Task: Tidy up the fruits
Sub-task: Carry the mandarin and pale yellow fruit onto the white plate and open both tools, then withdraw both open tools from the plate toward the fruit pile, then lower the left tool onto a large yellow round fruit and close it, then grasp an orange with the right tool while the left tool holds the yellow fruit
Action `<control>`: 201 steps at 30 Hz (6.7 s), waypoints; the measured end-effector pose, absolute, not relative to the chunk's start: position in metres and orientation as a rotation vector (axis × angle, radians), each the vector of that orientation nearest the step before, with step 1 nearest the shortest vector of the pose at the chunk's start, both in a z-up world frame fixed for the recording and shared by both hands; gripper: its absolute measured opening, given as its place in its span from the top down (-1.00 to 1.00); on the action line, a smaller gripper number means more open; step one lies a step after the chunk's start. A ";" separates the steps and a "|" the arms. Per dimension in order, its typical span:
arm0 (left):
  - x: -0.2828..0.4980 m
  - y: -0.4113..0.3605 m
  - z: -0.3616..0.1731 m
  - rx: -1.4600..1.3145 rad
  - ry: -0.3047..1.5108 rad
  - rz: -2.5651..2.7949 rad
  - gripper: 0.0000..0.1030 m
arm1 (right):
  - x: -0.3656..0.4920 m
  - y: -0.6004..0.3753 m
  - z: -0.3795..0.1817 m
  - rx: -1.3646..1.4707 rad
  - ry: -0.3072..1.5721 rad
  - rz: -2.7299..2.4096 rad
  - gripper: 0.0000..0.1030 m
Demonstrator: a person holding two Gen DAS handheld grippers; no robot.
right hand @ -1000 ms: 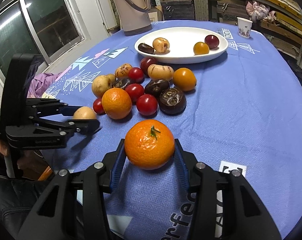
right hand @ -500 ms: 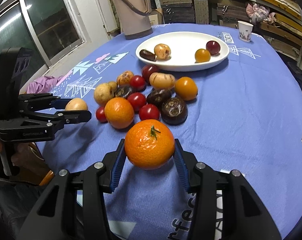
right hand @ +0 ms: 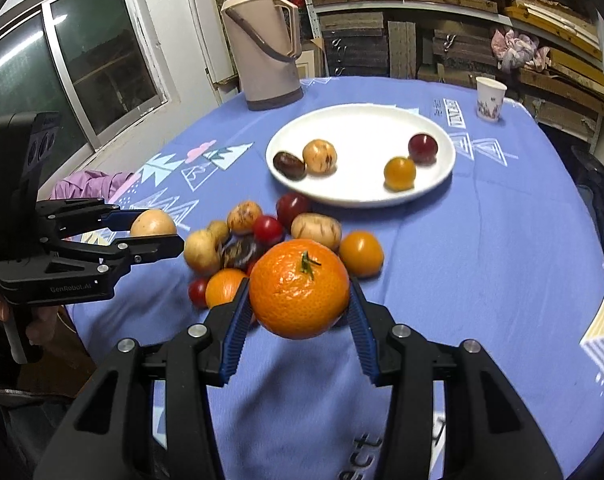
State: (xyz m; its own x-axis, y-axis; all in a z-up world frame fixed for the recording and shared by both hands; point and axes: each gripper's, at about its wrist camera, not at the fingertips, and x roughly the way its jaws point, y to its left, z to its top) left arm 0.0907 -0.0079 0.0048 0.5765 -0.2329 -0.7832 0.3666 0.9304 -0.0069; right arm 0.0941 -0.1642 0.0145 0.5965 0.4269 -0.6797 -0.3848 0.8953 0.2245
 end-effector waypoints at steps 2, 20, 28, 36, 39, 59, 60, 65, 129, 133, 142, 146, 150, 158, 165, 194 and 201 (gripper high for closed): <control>0.102 -0.008 0.009 0.159 0.882 -0.347 0.13 | 0.107 -0.165 0.020 0.063 0.800 0.468 0.12; 0.235 -0.048 -0.013 0.091 0.956 -0.370 0.13 | 0.231 -0.147 -0.004 -0.002 0.920 0.423 0.11; 0.256 -0.056 -0.027 0.078 0.977 -0.382 0.13 | 0.252 -0.150 -0.021 0.012 0.953 0.416 0.11; 0.265 -0.054 -0.030 0.083 0.961 -0.359 0.12 | 0.263 -0.152 -0.032 0.039 0.975 0.400 0.11; 0.275 -0.052 -0.034 0.093 0.951 -0.337 0.05 | 0.268 -0.153 -0.034 0.052 0.976 0.393 0.09; 0.293 -0.036 0.006 0.114 0.893 -0.289 0.07 | 0.271 -0.176 0.005 0.122 0.837 0.336 -0.05; 0.288 -0.037 0.009 0.120 0.891 -0.295 0.07 | 0.266 -0.177 0.006 0.120 0.837 0.334 -0.05; 0.260 -0.038 0.016 0.154 0.874 -0.321 0.06 | 0.236 -0.183 0.012 0.110 0.821 0.324 -0.26; 0.137 0.038 -0.057 0.010 1.057 -0.228 -0.70 | 0.094 -0.151 -0.032 0.104 0.883 0.443 -0.72; 0.137 0.044 -0.052 0.019 1.035 -0.203 -0.70 | 0.093 -0.149 -0.032 0.102 0.883 0.446 -0.72; 0.137 0.033 -0.068 0.112 1.015 -0.189 -0.13 | 0.095 -0.145 -0.037 0.084 0.902 0.438 -0.72; 0.136 0.037 -0.066 0.092 1.008 -0.208 0.11 | 0.094 -0.143 -0.038 0.090 0.905 0.454 -0.72; 0.128 0.036 -0.066 0.101 1.000 -0.210 0.08 | 0.090 -0.133 -0.033 0.091 0.898 0.510 -0.72; 0.114 0.038 -0.068 0.117 0.968 -0.236 0.05 | 0.096 -0.097 -0.038 0.051 0.911 0.604 -0.70; 0.114 0.040 -0.067 0.112 0.959 -0.253 0.05 | 0.112 -0.089 -0.035 0.056 0.923 0.612 -0.19; 0.108 0.039 -0.071 0.137 0.929 -0.268 -0.23 | 0.114 -0.087 -0.054 0.064 0.982 0.615 0.10; 0.104 0.046 -0.069 0.132 0.911 -0.253 0.14 | 0.112 -0.093 -0.052 0.096 0.983 0.605 0.12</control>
State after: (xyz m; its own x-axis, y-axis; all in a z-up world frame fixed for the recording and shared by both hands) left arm 0.1041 0.0464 -0.0687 0.5857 -0.1609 -0.7944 0.2719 0.9623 0.0056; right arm 0.1125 -0.0930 -0.0523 0.4050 0.5208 -0.7515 -0.4364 0.8324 0.3417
